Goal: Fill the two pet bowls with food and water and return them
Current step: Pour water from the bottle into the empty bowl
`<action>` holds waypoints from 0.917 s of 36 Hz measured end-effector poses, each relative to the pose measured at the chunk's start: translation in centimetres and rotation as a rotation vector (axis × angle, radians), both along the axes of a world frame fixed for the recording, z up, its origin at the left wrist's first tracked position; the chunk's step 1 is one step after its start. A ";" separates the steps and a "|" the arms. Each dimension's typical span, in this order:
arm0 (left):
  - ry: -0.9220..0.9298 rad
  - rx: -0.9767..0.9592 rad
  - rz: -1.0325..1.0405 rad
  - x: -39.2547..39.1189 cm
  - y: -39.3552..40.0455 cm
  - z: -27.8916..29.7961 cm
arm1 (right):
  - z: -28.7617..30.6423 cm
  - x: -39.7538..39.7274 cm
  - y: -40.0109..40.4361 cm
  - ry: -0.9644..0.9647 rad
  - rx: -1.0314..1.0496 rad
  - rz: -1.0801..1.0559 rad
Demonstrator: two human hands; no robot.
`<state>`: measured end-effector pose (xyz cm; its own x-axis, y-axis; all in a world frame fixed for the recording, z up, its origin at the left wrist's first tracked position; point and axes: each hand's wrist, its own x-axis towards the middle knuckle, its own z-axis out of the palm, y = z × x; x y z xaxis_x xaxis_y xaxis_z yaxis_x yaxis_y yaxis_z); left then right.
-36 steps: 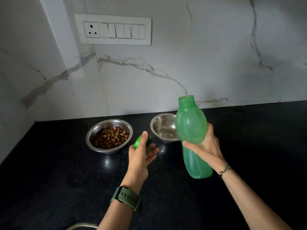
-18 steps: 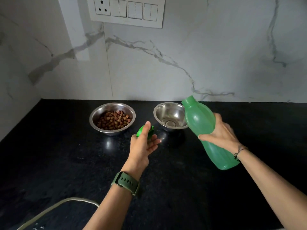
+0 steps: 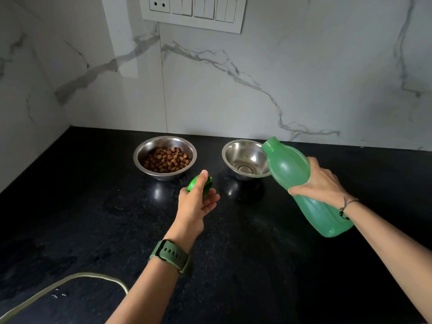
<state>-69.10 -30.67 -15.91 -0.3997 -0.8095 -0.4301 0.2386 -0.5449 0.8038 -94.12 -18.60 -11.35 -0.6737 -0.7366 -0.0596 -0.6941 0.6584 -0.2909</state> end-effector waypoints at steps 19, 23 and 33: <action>-0.031 -0.011 -0.039 -0.1 1.0 0.0 | -0.4 -0.2 0.0 -0.001 0.065 0.005; -0.033 -0.011 -0.048 -0.1 1.1 0.0 | -0.3 -0.2 0.2 0.006 0.077 0.005; -0.026 -0.014 -0.063 -0.1 1.3 -0.2 | 0.4 0.1 0.7 0.024 0.093 0.001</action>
<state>-69.18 -29.39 -16.07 -0.4388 -0.7893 -0.4295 0.1837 -0.5466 0.8170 -93.99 -17.89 -10.93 -0.6752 -0.7291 -0.1116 -0.7007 0.6813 -0.2115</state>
